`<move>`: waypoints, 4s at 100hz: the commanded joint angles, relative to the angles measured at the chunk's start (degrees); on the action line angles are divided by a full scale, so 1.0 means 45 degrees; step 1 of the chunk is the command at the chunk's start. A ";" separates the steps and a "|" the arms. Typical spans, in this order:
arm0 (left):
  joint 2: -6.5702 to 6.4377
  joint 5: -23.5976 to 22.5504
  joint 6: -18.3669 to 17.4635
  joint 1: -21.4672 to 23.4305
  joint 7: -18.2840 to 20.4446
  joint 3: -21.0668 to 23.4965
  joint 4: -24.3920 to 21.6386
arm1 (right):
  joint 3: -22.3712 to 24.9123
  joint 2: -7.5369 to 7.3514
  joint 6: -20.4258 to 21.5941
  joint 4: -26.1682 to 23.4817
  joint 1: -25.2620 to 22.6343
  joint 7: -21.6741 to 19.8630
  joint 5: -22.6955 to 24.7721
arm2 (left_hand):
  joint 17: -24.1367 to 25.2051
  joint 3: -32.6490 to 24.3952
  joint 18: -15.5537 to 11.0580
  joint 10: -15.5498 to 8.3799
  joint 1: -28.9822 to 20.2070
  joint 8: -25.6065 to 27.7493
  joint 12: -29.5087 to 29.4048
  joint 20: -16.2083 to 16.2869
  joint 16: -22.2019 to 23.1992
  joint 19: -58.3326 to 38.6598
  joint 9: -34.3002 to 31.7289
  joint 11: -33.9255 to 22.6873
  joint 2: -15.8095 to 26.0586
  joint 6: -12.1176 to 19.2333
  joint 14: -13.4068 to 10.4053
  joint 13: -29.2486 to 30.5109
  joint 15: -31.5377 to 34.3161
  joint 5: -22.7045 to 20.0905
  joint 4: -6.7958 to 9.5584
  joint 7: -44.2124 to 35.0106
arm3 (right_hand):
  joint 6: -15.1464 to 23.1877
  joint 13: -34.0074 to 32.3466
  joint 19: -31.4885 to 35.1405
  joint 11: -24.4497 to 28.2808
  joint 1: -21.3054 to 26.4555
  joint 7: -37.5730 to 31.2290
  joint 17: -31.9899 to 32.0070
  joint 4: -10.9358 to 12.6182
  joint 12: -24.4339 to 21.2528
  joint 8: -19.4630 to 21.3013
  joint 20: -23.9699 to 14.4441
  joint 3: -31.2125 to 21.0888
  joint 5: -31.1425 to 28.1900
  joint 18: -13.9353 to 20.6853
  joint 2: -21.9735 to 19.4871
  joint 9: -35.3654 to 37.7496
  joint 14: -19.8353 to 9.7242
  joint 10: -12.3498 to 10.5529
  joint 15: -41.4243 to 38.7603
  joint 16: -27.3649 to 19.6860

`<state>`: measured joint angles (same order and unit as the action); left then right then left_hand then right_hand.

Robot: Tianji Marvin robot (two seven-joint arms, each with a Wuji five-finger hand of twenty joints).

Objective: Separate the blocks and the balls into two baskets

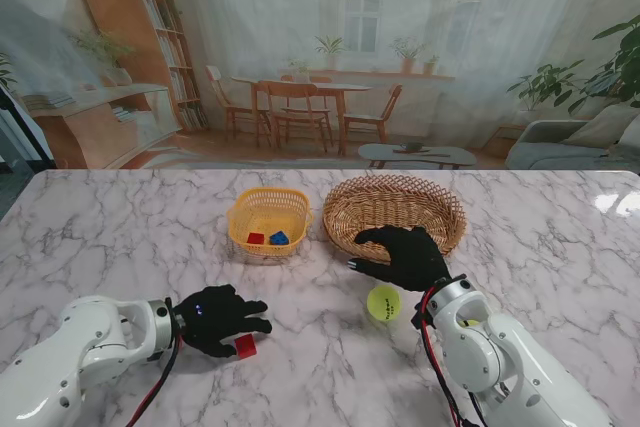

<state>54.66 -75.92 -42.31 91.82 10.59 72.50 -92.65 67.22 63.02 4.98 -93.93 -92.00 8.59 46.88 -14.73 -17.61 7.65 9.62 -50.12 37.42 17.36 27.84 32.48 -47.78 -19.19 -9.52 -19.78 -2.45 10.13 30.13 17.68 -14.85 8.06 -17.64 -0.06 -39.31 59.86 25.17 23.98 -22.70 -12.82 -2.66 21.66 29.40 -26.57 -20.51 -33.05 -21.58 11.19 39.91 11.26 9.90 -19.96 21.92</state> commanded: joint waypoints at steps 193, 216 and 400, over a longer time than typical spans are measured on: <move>0.0387 0.0813 0.2502 -0.4233 -0.1482 -0.1353 0.2078 | -0.0063 0.0004 -0.0172 0.0054 0.0020 -0.0114 0.0006 | -0.0925 0.2763 -0.0526 -0.1013 -0.3897 0.3285 0.3995 0.0883 0.1935 -0.1769 -0.2258 -0.3501 0.1229 0.1303 -0.0450 0.1477 0.1768 -0.1862 -0.1525 -0.6250 | -0.0359 0.0105 -0.0104 0.0188 0.0304 0.0374 0.0157 0.0227 0.0013 -0.0104 0.0010 0.0278 0.0729 -0.0162 -0.0380 -0.0581 0.0114 0.0091 0.0124 0.0099; 0.0493 0.1590 0.4065 -0.5977 -0.1366 -0.3198 0.3779 | -0.0093 -0.0004 -0.0193 0.0064 0.0045 -0.0160 0.0010 | -0.0943 0.2857 -0.0513 -0.1035 -0.3803 0.3197 0.4057 0.0964 0.2031 -0.1826 -0.2321 -0.3579 0.1270 0.1281 -0.0498 0.1528 0.1829 -0.1810 -0.1526 -0.6187 | -0.0346 0.0100 -0.0106 0.0172 0.0313 0.0380 0.0162 0.0228 0.0008 -0.0103 0.0014 0.0272 0.0729 -0.0180 -0.0386 -0.0602 0.0100 0.0112 0.0125 0.0098; 0.0427 0.0898 0.4296 -0.5117 -0.1408 -0.1504 0.3211 | 0.0004 0.0002 -0.0178 -0.0025 -0.0060 -0.0138 -0.0003 | 0.0569 0.4141 0.0079 -0.0174 -0.0217 -0.2074 0.0843 -0.0025 -0.0208 0.0468 -0.2074 -0.0342 0.3790 -0.0697 0.0245 -0.0032 -0.0332 -0.2662 -0.1765 0.1133 | -0.0328 0.0100 -0.0138 0.0153 0.0303 0.0370 0.0214 0.0230 0.0012 -0.0090 0.0022 0.0258 0.0685 -0.0208 -0.0371 -0.0578 0.0112 0.0090 0.0148 0.0102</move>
<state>57.11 -70.67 -22.26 66.84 3.76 64.49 -76.46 67.02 63.00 4.37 -93.73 -91.76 7.92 46.78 -13.17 0.68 6.49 8.09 -52.17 27.43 21.52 28.69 31.93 -46.94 -28.44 -12.11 -4.35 -4.77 9.72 30.89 17.69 -26.49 0.64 -13.64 -0.68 -39.31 59.84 25.17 23.98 -21.96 -12.72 -2.66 21.66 29.40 -26.56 -19.96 -31.67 -21.58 11.20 38.49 11.26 9.91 -19.96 21.92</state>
